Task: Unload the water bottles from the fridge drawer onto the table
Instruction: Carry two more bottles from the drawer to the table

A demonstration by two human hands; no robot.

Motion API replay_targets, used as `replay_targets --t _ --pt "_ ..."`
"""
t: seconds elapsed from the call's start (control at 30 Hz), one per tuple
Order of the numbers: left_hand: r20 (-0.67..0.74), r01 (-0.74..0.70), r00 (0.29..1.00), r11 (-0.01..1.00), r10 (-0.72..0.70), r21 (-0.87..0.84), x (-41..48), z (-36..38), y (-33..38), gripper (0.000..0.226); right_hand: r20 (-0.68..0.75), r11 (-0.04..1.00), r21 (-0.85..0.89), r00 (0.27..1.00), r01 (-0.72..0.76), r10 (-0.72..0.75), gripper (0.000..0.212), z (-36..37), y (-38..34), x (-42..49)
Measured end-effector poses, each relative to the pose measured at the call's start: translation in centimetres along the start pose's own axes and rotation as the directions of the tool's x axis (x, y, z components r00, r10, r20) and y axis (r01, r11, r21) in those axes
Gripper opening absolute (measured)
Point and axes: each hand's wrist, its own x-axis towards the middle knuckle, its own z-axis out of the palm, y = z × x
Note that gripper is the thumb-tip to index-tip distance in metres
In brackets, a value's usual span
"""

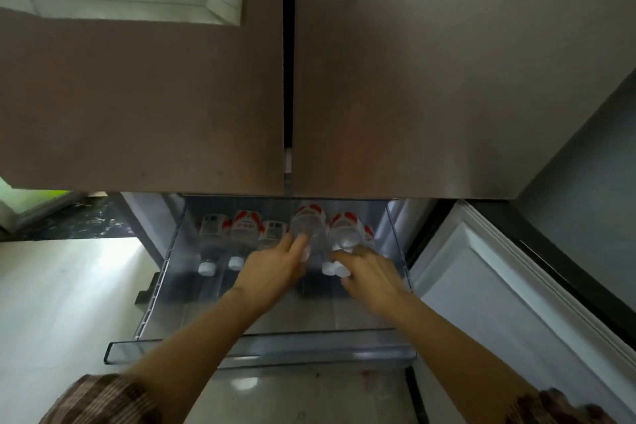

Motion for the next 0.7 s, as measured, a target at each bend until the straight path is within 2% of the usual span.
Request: replay_targets --t 0.13,0.2,0.3,0.4,0.5,0.7 --pt "-0.002 0.057 0.998 0.998 -0.057 -0.027 -0.4 -2.6 0.6 0.049 -0.132 0.999 -0.025 0.991 0.027 -0.031 0.035 -2.1 -1.4 -0.8" --pt "0.040 0.060 0.998 0.997 -0.058 -0.052 -0.6 -3.8 0.6 0.050 -0.192 0.998 0.062 0.981 0.009 0.003 0.031 -3.5 -1.9 -0.7" --pt "-0.038 0.063 0.997 0.969 -0.074 -0.237 -2.2 -6.2 0.3 0.045 -0.264 0.977 0.211 0.961 -0.028 0.084 0.024 -5.8 -3.7 -1.5" --pt "-0.127 0.027 0.989 0.928 -0.080 -0.373 -4.7 -9.1 0.0 0.034 -0.285 0.955 0.297 0.953 -0.017 0.106 0.020 -7.6 -5.7 -2.7" --pt "-0.159 0.074 0.973 0.883 -0.165 -0.463 -7.9 -11.6 -0.5 0.026 -0.292 0.936 0.352 0.951 0.010 0.100 0.019 -8.5 -8.2 -4.1" --pt "-0.257 0.125 0.922 0.850 -0.290 -0.512 -16.6 -16.3 -2.1 0.027 -0.343 0.900 0.424 0.938 0.106 0.051 0.021 -9.9 -16.4 -7.1"
